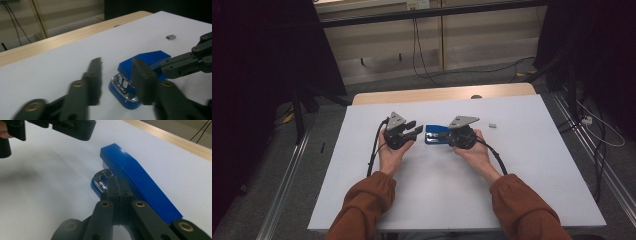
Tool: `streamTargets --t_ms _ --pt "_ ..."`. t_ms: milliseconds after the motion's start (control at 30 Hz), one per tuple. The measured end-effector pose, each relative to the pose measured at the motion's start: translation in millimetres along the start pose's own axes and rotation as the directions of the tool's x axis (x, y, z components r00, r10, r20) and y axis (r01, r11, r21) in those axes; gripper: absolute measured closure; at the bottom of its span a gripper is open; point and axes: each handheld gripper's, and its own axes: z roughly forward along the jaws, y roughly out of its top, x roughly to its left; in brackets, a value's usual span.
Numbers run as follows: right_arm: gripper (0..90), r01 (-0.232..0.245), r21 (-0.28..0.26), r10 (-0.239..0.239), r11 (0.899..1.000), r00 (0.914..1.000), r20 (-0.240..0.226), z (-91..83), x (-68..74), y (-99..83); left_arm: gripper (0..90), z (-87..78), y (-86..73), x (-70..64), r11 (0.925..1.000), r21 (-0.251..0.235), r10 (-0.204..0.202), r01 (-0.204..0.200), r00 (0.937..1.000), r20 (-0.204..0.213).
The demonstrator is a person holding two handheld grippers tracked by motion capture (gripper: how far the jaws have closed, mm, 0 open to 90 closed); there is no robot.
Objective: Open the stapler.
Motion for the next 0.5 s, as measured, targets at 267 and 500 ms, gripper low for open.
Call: streamTargets --t_ms 267,500 --pt "90.0 0.008 0.019 -0.008 1.0 0.9999 -0.007 5.7 1.4 -1.6 84.2 0.9 -4.1 2.1 0.9999 0.007 0.014 -0.014 0.9999 0.01" --pt "90.0 0.021 0.041 -0.021 0.999 0.9998 -0.003 10.7 2.1 -2.6 90.0 -2.1 -4.2 4.7 0.9999 0.013 -0.006 0.006 0.9999 0.016"
